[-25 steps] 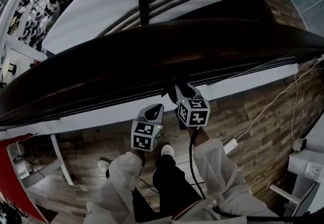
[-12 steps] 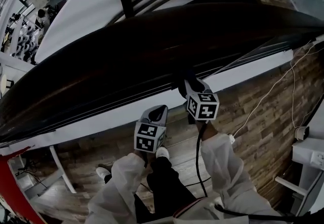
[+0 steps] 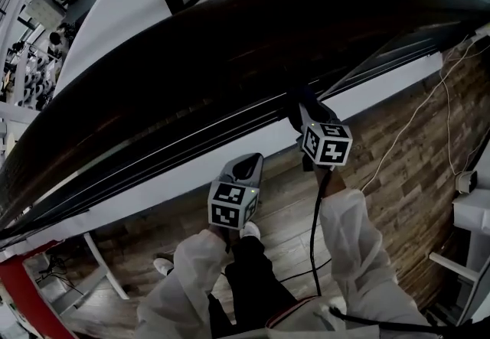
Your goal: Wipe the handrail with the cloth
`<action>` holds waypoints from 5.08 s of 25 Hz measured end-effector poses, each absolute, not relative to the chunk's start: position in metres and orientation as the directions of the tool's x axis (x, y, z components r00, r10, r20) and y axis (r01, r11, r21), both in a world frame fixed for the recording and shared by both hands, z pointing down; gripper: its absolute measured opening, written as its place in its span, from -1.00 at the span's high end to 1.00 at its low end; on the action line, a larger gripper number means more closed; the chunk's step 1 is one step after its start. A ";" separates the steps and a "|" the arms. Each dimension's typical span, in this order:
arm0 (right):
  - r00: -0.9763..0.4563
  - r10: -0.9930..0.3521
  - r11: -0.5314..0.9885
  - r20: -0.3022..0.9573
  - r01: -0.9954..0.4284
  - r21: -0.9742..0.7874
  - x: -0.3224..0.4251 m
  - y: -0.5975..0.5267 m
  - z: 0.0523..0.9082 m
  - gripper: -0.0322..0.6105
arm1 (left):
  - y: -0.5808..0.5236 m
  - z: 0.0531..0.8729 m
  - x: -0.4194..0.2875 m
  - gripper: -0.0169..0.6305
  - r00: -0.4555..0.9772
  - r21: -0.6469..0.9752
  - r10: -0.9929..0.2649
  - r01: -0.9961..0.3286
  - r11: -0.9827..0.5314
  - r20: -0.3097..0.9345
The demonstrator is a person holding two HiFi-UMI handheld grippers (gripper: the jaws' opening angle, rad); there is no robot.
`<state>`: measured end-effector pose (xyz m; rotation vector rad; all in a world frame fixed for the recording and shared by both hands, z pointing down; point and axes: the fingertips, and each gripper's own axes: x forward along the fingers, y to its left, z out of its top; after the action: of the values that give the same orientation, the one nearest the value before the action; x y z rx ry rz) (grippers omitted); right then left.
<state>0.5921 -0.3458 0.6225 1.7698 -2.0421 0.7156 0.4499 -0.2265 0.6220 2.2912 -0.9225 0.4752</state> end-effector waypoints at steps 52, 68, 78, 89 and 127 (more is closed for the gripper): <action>-0.624 -0.420 0.646 0.659 -0.716 -0.266 -0.125 -0.105 0.642 0.65 | 0.009 0.627 -0.188 0.94 0.228 0.413 -0.773 -0.909 0.049 0.592; -0.711 -0.235 0.761 0.663 -0.559 -0.330 -0.381 -0.018 0.702 0.65 | 0.086 0.688 -0.412 0.94 -0.005 0.393 -0.794 -0.867 0.307 0.608; -0.703 -0.200 0.751 0.683 -0.558 -0.354 -0.473 -0.026 0.765 0.65 | 0.077 0.740 -0.475 0.94 -0.027 0.402 -0.781 -0.846 0.351 0.624; -0.705 -0.190 0.759 0.683 -0.547 -0.353 -0.533 -0.039 0.792 0.65 | 0.073 0.751 -0.510 0.94 -0.060 0.397 -0.789 -0.840 0.371 0.611; -0.608 -0.396 0.525 0.688 -0.765 -0.373 -0.240 -0.124 0.798 0.65 | 0.014 0.754 -0.257 0.94 0.219 0.377 -0.722 -0.924 0.061 0.656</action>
<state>-0.2396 -0.1237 0.7982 0.9414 -2.2344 0.9137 -0.2568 0.0139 0.7539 1.7061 -1.5502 0.3235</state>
